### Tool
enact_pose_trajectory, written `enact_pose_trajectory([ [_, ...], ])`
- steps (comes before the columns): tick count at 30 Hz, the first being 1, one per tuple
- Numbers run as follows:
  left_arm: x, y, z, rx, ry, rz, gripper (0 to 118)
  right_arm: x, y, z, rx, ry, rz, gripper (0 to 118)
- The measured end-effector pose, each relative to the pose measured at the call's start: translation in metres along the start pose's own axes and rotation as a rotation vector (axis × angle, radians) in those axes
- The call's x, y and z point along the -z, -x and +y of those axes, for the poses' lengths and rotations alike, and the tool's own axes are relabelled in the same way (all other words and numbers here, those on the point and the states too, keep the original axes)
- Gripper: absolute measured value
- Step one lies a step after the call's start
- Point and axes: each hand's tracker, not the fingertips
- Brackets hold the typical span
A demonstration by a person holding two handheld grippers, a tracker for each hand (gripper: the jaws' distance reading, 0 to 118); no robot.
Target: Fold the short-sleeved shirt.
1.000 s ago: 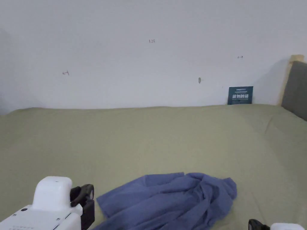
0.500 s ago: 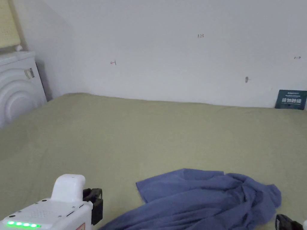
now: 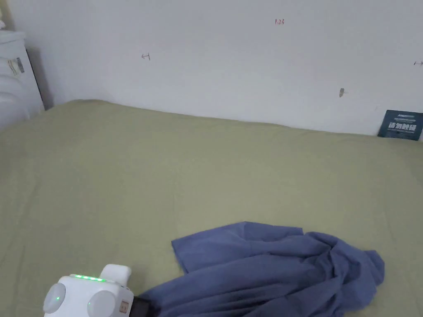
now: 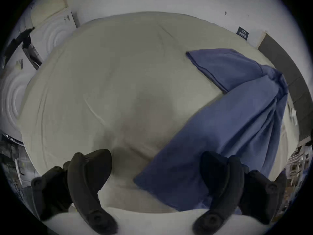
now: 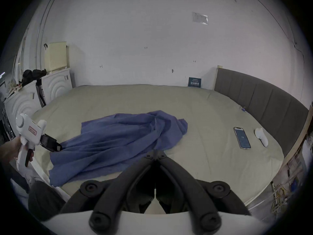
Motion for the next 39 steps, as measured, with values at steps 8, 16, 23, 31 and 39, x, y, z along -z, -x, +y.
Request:
enact_pose_trajectory([
  [8,-0.042,-0.013,-0.013,0.033,-0.091,-0.051,0,0.020,-0.017,0.009,0.042,0.037,-0.033,0],
  [16,-0.050,-0.020,-0.015,0.020,-0.087,-0.085,1,0.109,-0.070,0.066,0.167,0.108,-0.109,0],
  [23,-0.052,-0.018,-0.014,0.002,-0.082,-0.126,1,0.258,-0.115,0.107,0.063,0.333,-0.051,0],
  [31,-0.043,-0.014,-0.004,-0.026,-0.063,-0.152,1,0.346,-0.125,0.092,0.011,0.512,-0.089,107],
  [39,-0.030,-0.002,0.002,0.000,-0.044,-0.129,2,0.314,-0.118,0.096,0.029,0.504,-0.002,3],
])
